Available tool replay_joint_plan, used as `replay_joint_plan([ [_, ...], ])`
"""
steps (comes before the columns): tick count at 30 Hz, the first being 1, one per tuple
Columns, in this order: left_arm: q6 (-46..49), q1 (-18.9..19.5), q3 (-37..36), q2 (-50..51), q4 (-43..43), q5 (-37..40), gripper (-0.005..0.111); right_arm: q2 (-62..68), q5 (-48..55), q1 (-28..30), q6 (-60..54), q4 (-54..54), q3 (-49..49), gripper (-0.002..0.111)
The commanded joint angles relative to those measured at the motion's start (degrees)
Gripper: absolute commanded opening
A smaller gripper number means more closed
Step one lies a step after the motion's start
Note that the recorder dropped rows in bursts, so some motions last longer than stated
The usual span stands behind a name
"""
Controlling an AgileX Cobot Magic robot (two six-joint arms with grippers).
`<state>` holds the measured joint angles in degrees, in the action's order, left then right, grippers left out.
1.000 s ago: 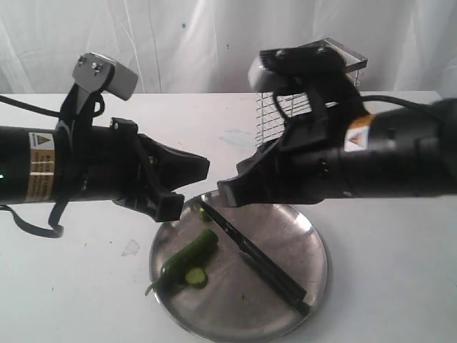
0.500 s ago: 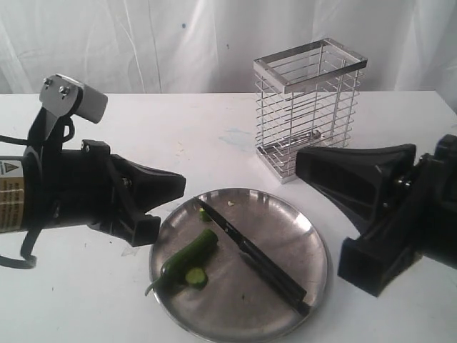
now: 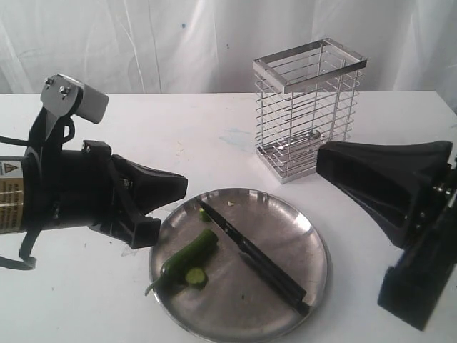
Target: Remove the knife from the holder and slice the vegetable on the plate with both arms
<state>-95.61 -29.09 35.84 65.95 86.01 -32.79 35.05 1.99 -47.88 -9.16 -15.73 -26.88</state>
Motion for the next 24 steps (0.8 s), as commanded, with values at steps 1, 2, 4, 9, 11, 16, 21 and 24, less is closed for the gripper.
replay_joint_plan([
  [1,0.1,-0.2,-0.4,-0.6,1.5,-0.4,0.0,-6.0,-2.0,4.8,-3.5,1.2,6.9,0.0],
  [2,0.1,-0.2,-0.4,-0.6,1.5,-0.4,0.0,-7.9,-3.6,6.2,-3.5,1.2,9.8,0.0],
  [4,0.1,-0.2,-0.4,-0.6,1.5,-0.5,0.0,-11.5,-6.9,8.8,-2.6,0.8,15.5,0.0],
  [9,0.1,-0.2,-0.4,-0.6,1.5,-0.7,0.0,-23.2,-7.5,14.6,0.4,0.0,24.8,0.0],
  [11,0.1,-0.2,-0.4,-0.6,1.5,-0.7,0.0,-27.9,-5.8,16.2,0.7,-0.3,26.6,0.0],
  [16,0.1,-0.2,-0.4,-0.6,1.6,-0.7,0.0,-35.1,2.3,18.3,5.5,-2.1,26.9,0.0],
  [21,0.1,-0.2,-0.4,-0.7,1.9,-0.7,0.0,-35.1,4.6,18.3,5.5,-2.3,26.9,0.0],
  [24,0.1,-0.2,-0.4,-0.7,2.0,-0.7,0.0,-35.1,4.6,18.3,5.5,-2.5,26.9,0.0],
])
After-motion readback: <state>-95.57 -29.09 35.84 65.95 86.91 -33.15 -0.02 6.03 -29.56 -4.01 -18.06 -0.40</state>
